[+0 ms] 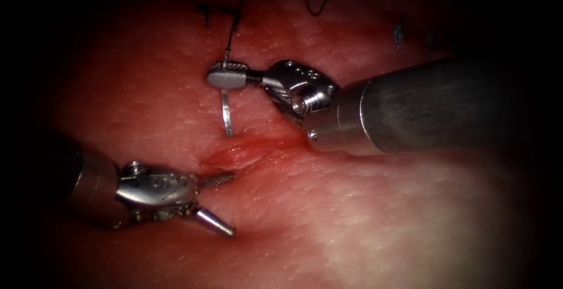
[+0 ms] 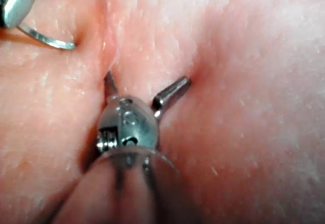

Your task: Wound Closure

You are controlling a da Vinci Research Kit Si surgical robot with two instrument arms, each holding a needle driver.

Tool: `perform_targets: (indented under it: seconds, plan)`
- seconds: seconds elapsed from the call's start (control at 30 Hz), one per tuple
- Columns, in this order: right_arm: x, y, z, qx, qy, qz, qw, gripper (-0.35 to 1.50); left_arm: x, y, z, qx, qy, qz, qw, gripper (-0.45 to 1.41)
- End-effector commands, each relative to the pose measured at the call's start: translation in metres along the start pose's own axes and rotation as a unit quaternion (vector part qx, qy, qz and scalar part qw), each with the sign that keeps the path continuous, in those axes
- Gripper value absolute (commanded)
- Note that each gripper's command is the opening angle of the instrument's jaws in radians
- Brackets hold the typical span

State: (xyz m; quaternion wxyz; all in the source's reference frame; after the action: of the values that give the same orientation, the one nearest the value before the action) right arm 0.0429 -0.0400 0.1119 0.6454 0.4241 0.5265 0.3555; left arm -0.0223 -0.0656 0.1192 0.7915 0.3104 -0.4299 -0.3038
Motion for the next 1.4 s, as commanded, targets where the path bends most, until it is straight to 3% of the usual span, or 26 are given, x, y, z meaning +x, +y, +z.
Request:
perform_targets:
  seconds: [0.03,0.3,0.43,1.03,1.4]
  plan:
    - [-0.0002,0.0002,0.0007,-0.013,-0.007,0.009,1.000,-0.35,0.0008,-0.0005,0.0007,0.002,0.000,-0.001,1.000,0.74]
    - [-0.0025,-0.0018,0.0003,-0.011,-0.032,0.016,0.999,-0.35,0.0007,-0.0005,0.0005,-0.001,-0.001,-0.002,1.000,0.74]
    - [-0.0036,-0.0023,0.0004,-0.007,-0.057,0.056,0.997,-0.35,0.0005,-0.0005,0.0003,-0.002,-0.001,-0.003,1.000,0.74]
    - [-0.0065,-0.0061,0.0018,0.082,-0.117,0.143,0.979,-0.35,0.0006,-0.0002,0.0001,-0.004,-0.002,-0.002,1.000,0.74]
    - [-0.0073,-0.0057,0.0010,0.053,-0.126,0.164,0.977,-0.35,0.0006,-0.0001,-0.0002,-0.004,-0.002,-0.002,1.000,0.74]
